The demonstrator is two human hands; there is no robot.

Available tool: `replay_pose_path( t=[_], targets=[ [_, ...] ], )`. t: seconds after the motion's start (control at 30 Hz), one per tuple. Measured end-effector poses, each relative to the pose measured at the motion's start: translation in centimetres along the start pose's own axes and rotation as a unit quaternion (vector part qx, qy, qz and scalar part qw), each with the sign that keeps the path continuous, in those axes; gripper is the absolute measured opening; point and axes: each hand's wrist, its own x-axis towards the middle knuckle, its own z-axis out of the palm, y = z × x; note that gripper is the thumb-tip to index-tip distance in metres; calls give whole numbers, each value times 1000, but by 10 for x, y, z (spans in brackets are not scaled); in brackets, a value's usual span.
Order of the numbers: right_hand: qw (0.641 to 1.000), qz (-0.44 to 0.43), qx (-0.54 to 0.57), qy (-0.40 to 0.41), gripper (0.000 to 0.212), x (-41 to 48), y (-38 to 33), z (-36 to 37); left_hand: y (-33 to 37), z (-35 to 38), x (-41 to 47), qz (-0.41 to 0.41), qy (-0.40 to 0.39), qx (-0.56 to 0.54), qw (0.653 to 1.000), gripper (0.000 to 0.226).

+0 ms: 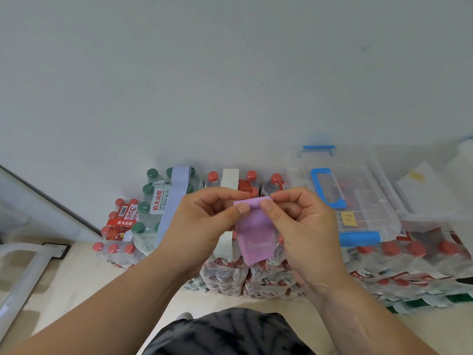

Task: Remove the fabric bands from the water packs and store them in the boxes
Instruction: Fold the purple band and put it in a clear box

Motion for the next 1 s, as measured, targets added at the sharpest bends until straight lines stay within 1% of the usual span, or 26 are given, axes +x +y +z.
replay_pose_path(
  t=[0.1, 0.17, 0.33, 0.47, 0.57, 0.73, 0.83, 1.0],
  targets=[
    [1000, -4, 12, -2, 12, 1, 0, 0, -1, 0, 0, 13, 6, 41, 999, 34],
    [1000, 2, 22, -7, 15, -1, 0, 1, -2, -1, 0, 20, 17, 51, 998, 40],
    [1000, 7, 11, 9, 11, -2, 3, 2, -5, 2, -1, 18, 48, 35, 998, 30],
    [999, -2, -6, -31, 27, -1, 4, 0, -6, 4, -1, 5, 60, 0, 998, 19],
    [999, 2, 0, -41, 32, 0, 3, 0, -5, 5, 0, -12, 62, -4, 998, 11],
    [999, -6, -10, -32, 36, 1, 5, 2, -5, 7, 0, -50, 58, -41, 996, 17],
    [999, -19, -34, -34, 35, 0, 3, 2, -5, 6, 1, -71, 57, -50, 995, 13],
    [993, -62, -98, -38, 36, -3, 0, 0, -5, 4, 2, -68, 38, -37, 996, 18]
  ],
)
